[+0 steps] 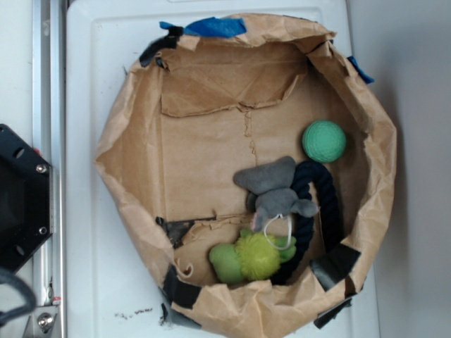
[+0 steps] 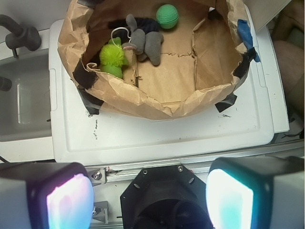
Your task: Grab the green animal.
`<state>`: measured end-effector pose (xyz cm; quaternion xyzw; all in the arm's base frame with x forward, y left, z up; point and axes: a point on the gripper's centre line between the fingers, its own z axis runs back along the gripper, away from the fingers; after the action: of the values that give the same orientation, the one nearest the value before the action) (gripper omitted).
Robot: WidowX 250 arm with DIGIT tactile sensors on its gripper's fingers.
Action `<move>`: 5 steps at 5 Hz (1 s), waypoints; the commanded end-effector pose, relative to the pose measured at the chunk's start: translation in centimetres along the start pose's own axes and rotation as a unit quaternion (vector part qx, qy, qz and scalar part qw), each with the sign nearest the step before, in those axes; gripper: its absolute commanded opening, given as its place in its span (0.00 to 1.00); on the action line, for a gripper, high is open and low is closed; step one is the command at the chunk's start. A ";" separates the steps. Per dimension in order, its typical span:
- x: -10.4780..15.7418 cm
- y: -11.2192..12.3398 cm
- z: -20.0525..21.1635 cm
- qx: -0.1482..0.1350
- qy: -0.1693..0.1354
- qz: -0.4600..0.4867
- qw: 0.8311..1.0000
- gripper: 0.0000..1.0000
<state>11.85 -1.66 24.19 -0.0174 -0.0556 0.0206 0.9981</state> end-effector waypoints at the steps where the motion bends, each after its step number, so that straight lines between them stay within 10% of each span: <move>1: 0.0 0.0 0.0 0.000 0.000 0.000 1.000 1.00; 3: 8.1 -2.2 -2.6 -0.034 0.040 0.062 0.997 1.00; 5: 9.4 1.3 -8.1 -0.060 -0.017 0.020 0.998 1.00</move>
<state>21.77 -0.40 15.51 -0.0769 -0.0484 0.0281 0.9955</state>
